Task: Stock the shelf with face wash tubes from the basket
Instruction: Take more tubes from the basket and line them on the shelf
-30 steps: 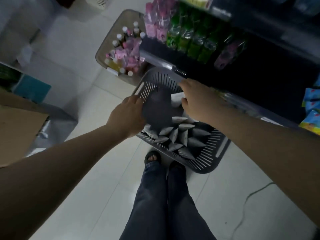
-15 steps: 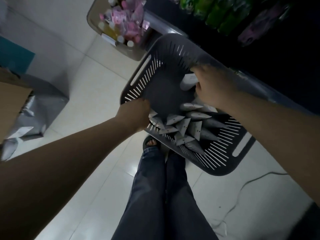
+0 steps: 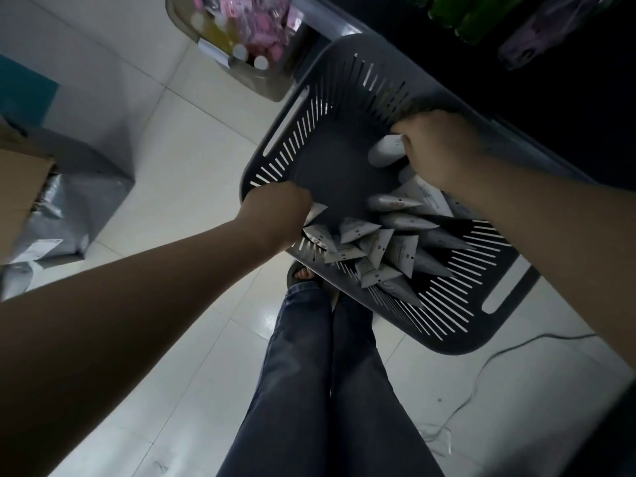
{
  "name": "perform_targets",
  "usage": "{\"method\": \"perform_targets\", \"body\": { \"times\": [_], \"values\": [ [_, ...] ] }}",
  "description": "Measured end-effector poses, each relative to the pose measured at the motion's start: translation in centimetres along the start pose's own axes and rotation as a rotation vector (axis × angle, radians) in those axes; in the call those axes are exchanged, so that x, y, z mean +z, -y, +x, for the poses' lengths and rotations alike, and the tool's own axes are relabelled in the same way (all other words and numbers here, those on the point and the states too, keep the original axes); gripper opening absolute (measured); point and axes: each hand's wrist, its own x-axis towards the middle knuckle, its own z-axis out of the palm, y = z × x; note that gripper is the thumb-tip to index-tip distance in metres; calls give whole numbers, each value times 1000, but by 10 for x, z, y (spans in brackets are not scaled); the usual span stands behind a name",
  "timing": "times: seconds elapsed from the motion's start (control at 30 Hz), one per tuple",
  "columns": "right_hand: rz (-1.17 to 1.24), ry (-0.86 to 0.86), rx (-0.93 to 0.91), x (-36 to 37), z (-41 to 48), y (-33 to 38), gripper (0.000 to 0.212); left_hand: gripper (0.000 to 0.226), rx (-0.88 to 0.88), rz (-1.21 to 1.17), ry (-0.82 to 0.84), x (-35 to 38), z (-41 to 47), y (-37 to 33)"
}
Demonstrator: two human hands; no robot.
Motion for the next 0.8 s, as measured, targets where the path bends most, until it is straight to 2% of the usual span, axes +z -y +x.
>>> {"method": "perform_targets", "body": {
  "times": [0.17,0.37,0.47,0.6,0.8],
  "values": [
    [-48,-1,13,-2,4,2,23,33,20,30,-38,4,1,0],
    [-61,23,13,-5,0,0,34,35,21,-20,-66,6,1,2],
    [-63,37,23,-11,-3,0,34,33,22,-49,-88,4,-1,3],
    [-31,56,43,-26,-8,2,32,41,51,-48,-115,-7,-6,4],
    [27,-25,45,-67,-28,2,31,41,77,-79,-198,-46,-25,4]
  ]
}}
